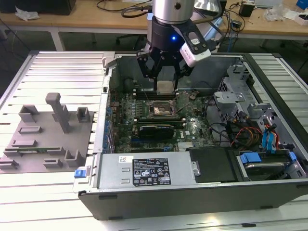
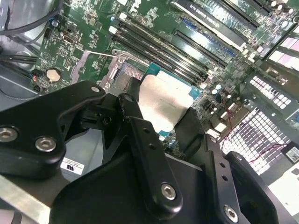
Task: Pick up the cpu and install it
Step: 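Pick up the cpu and move it towards the insertion slot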
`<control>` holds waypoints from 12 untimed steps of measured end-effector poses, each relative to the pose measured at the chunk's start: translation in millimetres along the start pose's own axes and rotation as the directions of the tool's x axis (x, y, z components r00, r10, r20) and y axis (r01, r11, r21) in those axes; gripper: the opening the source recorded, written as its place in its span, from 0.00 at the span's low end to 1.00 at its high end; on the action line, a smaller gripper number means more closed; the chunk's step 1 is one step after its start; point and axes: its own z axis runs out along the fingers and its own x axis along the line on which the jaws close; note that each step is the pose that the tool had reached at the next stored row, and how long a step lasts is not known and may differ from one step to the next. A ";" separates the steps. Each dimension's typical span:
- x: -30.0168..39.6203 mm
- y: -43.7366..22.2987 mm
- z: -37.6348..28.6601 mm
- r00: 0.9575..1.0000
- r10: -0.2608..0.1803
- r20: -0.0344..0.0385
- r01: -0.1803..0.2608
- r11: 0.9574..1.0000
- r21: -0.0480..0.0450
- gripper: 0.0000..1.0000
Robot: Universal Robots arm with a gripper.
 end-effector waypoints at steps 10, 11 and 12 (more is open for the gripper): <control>-0.1 7.2 4.7 1.000 0.000 0.000 0.000 1.000 0.000 0.55; 0.0 7.7 5.5 1.000 0.000 0.000 0.000 1.000 0.000 0.55; -0.1 8.0 6.1 1.000 0.000 0.000 0.000 1.000 0.000 0.55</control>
